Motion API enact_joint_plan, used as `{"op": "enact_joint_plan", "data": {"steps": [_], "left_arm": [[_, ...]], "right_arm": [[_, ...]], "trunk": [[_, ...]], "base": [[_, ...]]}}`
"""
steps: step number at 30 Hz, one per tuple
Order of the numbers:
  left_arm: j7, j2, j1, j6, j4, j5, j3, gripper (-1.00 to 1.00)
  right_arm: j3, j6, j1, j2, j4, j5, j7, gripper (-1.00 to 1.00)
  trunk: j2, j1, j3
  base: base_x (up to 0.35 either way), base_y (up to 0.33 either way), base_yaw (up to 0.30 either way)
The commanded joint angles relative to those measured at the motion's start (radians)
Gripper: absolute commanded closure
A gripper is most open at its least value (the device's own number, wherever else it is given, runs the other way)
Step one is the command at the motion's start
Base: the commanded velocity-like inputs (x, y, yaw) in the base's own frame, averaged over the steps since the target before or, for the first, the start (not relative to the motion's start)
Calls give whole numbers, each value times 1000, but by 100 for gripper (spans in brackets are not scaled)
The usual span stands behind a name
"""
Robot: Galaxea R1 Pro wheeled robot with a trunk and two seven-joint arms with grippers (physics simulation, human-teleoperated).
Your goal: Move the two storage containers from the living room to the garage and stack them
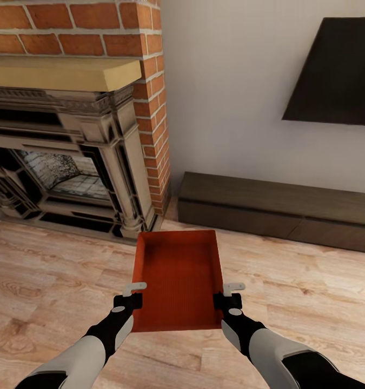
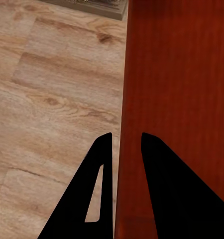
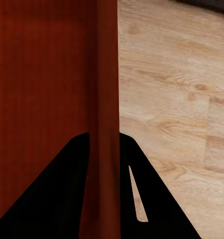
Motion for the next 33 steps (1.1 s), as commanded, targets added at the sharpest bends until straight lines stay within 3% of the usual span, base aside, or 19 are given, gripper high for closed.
{"op": "enact_joint_plan", "data": {"steps": [1,33], "left_arm": [[13,6,0,-4,5,0,14,100],[13,5,0,-4,6,0,12,100]], "right_arm": [[-18,-29,-2,0,-2,4,-15,100],[-18,-29,-2,0,-2,4,-15,100]], "trunk": [[-1,0,1],[-1,0,52]], "base": [[0,0,0],[0,0,0]]}}
